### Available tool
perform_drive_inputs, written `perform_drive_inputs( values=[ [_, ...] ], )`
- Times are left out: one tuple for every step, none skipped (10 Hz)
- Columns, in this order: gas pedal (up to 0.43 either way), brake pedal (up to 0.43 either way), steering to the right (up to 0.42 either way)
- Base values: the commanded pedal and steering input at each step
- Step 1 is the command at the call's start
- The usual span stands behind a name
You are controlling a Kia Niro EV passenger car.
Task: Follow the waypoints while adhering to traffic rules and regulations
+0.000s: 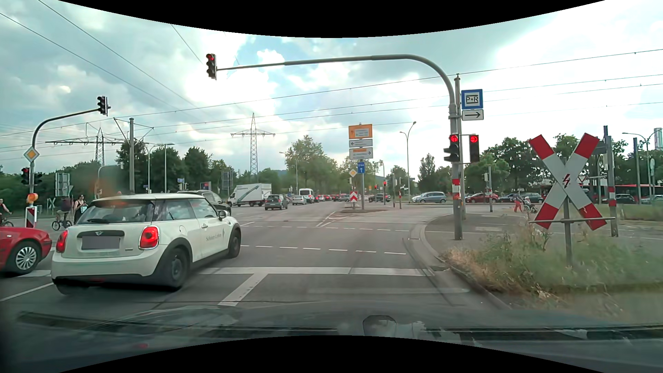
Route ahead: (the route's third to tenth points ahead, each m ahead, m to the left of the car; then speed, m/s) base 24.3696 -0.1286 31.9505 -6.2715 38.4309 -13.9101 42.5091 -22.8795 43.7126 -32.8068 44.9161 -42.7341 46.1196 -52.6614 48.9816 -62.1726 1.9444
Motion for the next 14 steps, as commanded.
perform_drive_inputs(
  values=[
    [0.0, 0.207, 0.005],
    [0.0, 0.207, 0.005],
    [0.0, 0.207, 0.005],
    [0.0, 0.207, 0.005],
    [0.0, 0.207, 0.005],
    [0.0, 0.207, 0.005],
    [0.0, 0.201, 0.005],
    [0.0, 0.201, 0.004],
    [0.0, 0.195, 0.005],
    [0.0, 0.189, 0.004],
    [0.0, 0.177, 0.004],
    [0.0, 0.171, 0.004],
    [0.0, 0.171, 0.005],
    [0.0, 0.171, 0.004]
  ],
)
